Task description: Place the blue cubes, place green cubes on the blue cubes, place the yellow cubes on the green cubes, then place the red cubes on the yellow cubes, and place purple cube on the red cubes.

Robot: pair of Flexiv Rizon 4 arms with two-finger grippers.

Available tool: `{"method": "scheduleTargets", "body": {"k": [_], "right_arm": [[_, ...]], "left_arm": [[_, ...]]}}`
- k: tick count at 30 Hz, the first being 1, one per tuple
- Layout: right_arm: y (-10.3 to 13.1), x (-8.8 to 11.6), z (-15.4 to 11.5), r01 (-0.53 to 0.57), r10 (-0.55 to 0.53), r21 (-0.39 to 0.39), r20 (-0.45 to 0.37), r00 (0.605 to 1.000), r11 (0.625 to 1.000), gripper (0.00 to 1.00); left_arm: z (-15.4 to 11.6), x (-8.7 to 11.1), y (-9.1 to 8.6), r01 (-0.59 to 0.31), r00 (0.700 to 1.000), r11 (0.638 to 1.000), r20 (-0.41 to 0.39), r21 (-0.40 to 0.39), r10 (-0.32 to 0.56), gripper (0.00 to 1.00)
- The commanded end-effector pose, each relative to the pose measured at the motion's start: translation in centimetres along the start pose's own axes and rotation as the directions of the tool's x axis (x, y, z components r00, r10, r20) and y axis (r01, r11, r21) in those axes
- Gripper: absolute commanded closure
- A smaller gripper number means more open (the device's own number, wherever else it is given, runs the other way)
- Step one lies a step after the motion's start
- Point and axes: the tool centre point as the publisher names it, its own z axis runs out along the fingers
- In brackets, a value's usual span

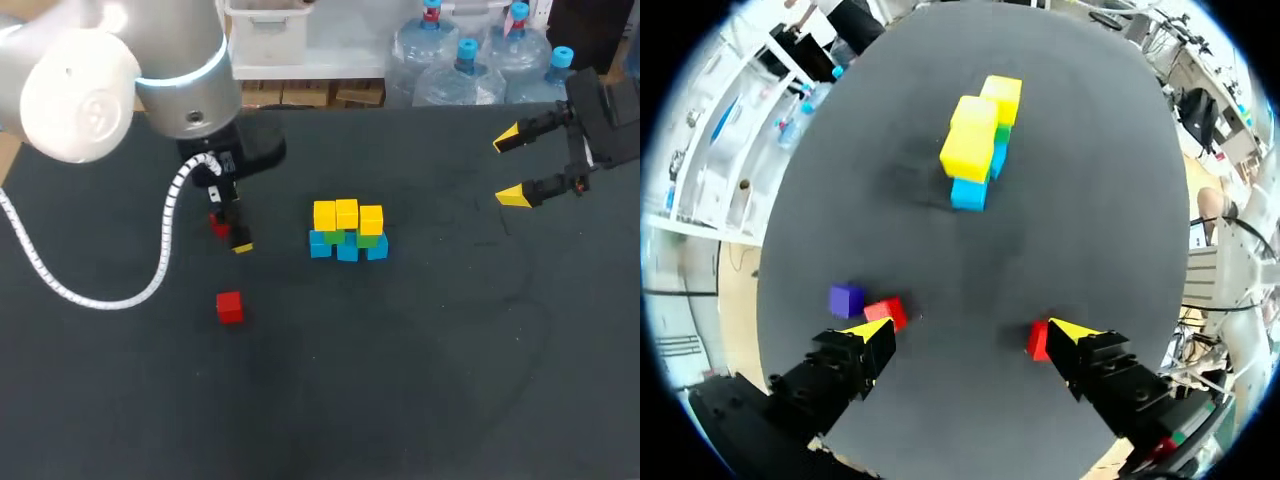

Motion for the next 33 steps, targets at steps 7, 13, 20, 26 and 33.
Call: {"method": "scheduleTargets", "body": {"k": [7,13,20,26,33], "right_arm": [[-0.1,0.0,0.1,0.001,-0.001,0.000,0.001,1.000,1.000,0.00],[-0.1,0.0,0.1,0.001,-0.001,0.000,0.001,1.000,1.000,0.00],[-0.1,0.0,0.1,0.001,-0.001,0.000,0.001,1.000,1.000,0.00],[-0.1,0.0,0.1,0.001,-0.001,0.000,0.001,1.000,1.000,0.00],[-0.1,0.0,0.1,0.001,-0.001,0.000,0.001,1.000,1.000,0.00]], "left_arm": [[1.0,0.0,2.2,0.057,0.998,0.998,0.037,0.029,-0.058,0.00],[1.0,0.0,2.2,0.057,0.998,0.998,0.037,0.029,-0.058,0.00],[1.4,0.1,2.7,0.098,0.995,0.995,0.002,0.029,-0.098,0.00],[2.4,1.2,4.7,0.164,0.986,0.986,-0.044,0.033,-0.163,0.00],[3.3,0.9,5.4,0.192,0.978,0.980,-0.088,0.048,-0.187,0.00]]}}
